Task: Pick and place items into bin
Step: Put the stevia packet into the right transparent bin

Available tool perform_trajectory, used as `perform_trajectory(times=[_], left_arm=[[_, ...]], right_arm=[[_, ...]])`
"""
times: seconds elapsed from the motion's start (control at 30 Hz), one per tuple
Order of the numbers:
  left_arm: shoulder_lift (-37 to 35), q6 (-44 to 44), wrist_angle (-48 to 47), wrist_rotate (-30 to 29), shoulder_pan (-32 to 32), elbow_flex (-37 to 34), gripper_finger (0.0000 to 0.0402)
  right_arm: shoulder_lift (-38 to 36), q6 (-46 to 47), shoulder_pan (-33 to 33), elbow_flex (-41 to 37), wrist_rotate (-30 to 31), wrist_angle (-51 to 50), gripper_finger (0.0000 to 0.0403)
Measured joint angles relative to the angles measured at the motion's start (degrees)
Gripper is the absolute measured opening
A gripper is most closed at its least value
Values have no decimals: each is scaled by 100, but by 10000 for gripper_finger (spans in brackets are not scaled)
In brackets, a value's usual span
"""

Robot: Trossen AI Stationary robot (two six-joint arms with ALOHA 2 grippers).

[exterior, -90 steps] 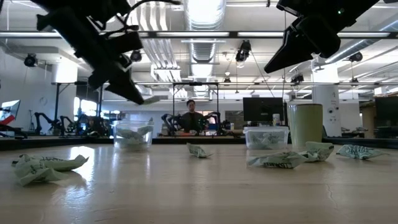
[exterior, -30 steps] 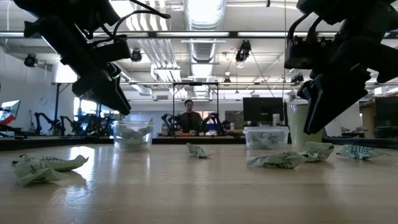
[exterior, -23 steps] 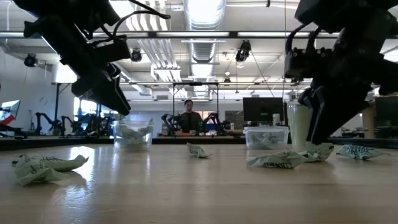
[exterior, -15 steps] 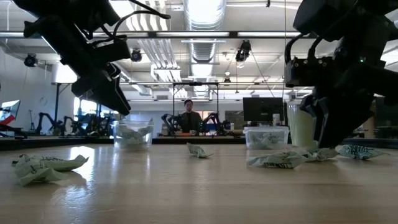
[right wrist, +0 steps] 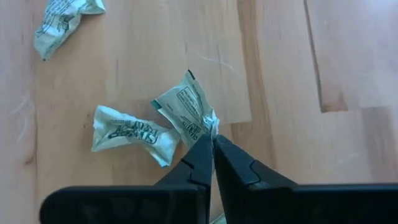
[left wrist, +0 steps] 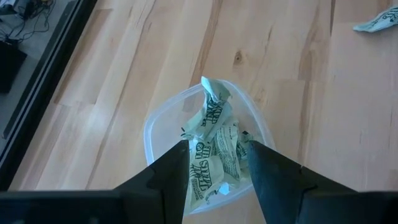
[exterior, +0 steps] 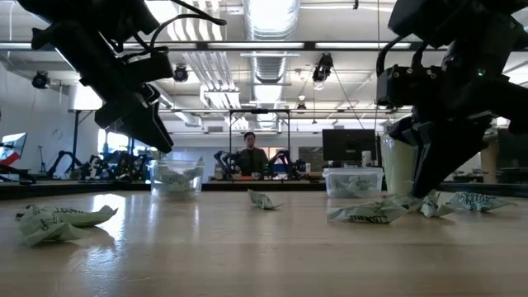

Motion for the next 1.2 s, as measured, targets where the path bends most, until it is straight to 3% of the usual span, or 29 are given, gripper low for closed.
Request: perform_trajectory(times=[0.13,0.27,0.57,0.67,0.93,1.2], left_arm=[[0,0,0,-1,0,0,147],[0,0,1,-2,0,0,147],[0,2,-19,-9,-2,0,147],[0,2,-16,-11,-2,0,147],[0,2,-8,-11,-7,0,147],[0,7,-7,-11,-7,2,147]], right_arm=[[-19,-296,-1,105,341,0,8],[-88,-763,1,249,1054,-18,8],[-201,-1038,-79,381,3764,-360,8],[-201,-809,-294,381,4335,-556,8],[-199,-401,-1191,311,4340,-593,8],[-194,-209,-1607,272,3854,-548,9]])
